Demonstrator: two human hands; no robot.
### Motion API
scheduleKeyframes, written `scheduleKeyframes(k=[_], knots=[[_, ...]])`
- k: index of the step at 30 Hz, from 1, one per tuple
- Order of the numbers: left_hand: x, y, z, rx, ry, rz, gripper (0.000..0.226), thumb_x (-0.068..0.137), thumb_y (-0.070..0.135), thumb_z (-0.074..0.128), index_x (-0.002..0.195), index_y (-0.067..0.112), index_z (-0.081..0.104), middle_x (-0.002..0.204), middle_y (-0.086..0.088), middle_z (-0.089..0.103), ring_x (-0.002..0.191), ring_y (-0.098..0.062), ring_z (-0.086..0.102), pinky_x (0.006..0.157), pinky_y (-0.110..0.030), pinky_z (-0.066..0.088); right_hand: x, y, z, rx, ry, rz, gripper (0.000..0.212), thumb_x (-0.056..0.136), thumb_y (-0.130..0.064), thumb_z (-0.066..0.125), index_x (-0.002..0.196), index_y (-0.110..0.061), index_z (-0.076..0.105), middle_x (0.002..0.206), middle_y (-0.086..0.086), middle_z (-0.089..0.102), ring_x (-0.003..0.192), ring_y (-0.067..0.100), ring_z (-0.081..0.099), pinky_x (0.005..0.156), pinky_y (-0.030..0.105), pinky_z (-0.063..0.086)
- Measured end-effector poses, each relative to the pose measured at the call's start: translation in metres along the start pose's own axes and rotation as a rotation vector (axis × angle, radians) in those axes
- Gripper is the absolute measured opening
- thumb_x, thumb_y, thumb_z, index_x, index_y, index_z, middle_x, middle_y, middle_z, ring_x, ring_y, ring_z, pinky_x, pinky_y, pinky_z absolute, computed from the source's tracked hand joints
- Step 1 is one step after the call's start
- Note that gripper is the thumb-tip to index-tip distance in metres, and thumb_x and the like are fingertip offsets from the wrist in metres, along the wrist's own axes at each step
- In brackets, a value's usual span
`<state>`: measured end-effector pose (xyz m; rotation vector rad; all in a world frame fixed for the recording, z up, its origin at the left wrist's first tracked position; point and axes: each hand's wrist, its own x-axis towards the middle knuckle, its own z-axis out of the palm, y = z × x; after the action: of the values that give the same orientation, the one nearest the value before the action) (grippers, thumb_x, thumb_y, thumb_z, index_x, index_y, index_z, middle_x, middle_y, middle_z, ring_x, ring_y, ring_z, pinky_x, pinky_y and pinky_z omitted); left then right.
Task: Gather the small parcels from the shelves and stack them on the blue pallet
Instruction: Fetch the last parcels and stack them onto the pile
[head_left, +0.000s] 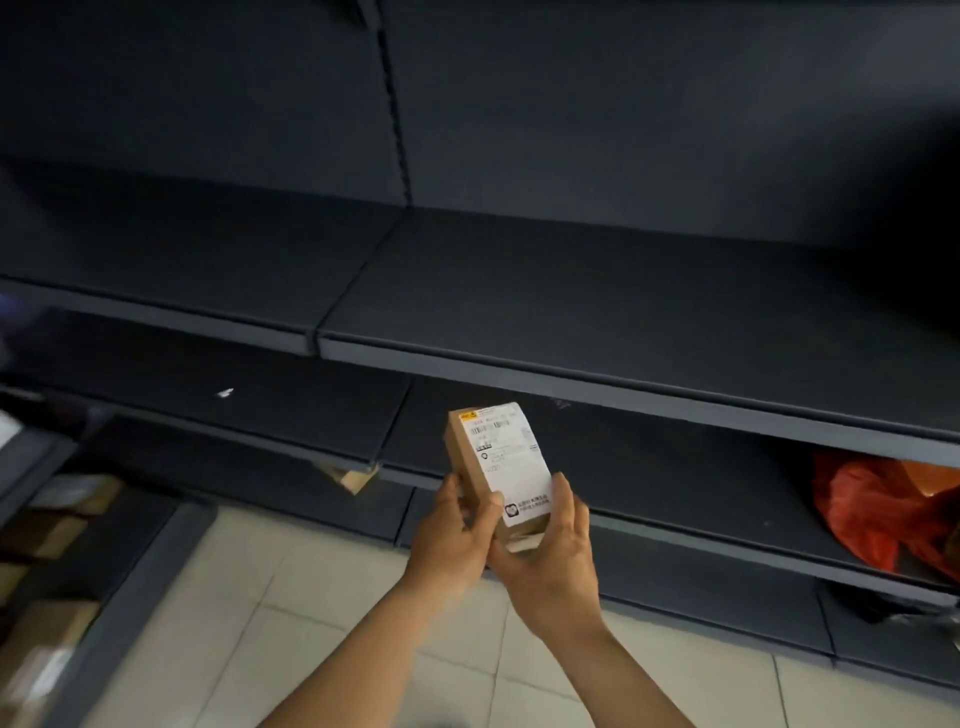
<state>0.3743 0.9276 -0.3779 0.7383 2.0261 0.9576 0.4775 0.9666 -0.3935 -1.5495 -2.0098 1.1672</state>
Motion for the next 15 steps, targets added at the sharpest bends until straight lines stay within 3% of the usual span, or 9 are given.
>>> scheduleKeyframes(k=[8, 15], knots=[[-0.097, 0.021, -0.111, -0.289, 0.289, 0.04, 0.05, 0.094, 0.027, 0.053, 0.138, 0.04, 0.034, 0.118, 0.01, 0.064, 0.105, -0.008, 0.064, 0.089, -0.03, 0.055, -0.073, -0.114, -0.001, 0.032, -0.16, -0.315, 0.107, 0.068, -0.058, 0.071, 0.148, -0.027, 0.009, 0.141, -0.014, 0.023, 0.125, 0.005, 0.035, 0.09, 0.027, 0.049], [-0.139, 0.042, -0.221, -0.348, 0.534, 0.146, 0.054, 0.094, 0.028, 0.053, 0.143, 0.037, 0.032, 0.11, 0.008, 0.068, 0.097, -0.006, 0.066, 0.09, -0.033, 0.054, -0.099, -0.23, 0.018, 0.16, -0.285, -0.566, 0.106, 0.064, -0.047, 0.079, 0.146, -0.033, 0.013, 0.134, -0.021, 0.023, 0.111, 0.001, 0.046, 0.076, 0.022, 0.053]])
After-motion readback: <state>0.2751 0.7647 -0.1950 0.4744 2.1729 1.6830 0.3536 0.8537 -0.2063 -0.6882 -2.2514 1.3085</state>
